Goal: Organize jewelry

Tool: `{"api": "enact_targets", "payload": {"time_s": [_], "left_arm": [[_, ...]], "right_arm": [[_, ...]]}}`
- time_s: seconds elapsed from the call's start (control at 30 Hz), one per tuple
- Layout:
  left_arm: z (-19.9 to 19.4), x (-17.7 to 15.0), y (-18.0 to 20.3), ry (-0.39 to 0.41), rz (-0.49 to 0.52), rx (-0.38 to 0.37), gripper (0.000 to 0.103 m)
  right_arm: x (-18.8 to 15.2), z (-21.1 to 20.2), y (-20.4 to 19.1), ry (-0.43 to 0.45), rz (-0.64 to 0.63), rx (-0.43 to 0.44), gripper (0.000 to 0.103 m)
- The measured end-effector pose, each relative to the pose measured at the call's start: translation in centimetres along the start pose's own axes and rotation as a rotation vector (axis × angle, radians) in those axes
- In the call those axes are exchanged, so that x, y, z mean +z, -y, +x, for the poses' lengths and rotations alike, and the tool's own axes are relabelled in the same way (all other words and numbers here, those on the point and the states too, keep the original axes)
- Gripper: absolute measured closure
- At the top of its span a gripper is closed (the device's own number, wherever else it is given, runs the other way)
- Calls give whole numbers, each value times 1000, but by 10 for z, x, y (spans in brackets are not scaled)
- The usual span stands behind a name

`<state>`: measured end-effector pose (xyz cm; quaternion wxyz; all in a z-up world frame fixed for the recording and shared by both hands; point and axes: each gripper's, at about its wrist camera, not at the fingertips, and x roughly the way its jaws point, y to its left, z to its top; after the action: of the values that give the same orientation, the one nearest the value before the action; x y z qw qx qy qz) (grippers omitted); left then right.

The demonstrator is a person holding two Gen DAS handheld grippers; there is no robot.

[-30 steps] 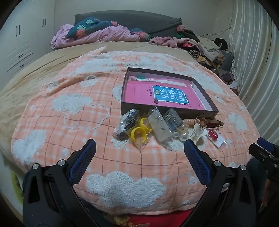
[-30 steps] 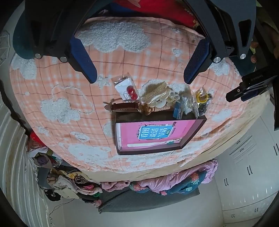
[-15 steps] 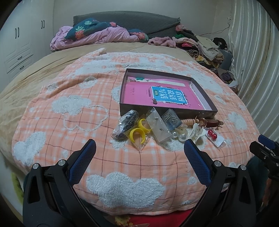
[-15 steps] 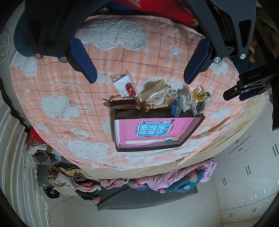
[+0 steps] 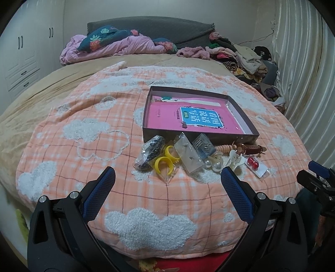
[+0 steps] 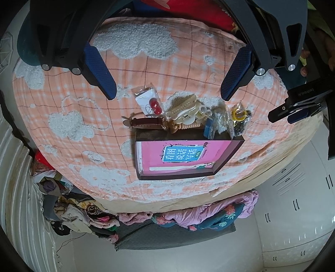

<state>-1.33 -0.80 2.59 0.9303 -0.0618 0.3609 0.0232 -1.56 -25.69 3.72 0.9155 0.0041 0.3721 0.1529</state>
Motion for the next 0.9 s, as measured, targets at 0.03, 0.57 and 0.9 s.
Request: {"api": "enact_targets", "payload": {"time_s": [0.03, 0.57, 0.9], "left_arm": [[0, 0, 0, 2, 2, 1, 9], [-1, 1, 0, 4, -1, -2, 9], [7, 1, -11, -17, -32, 21, 9]], "right_arm": [[0, 0, 0, 1, -1, 0, 4], [0, 1, -6, 5, -37, 20, 4], [6, 11, -4, -11, -35, 41, 4]]}}
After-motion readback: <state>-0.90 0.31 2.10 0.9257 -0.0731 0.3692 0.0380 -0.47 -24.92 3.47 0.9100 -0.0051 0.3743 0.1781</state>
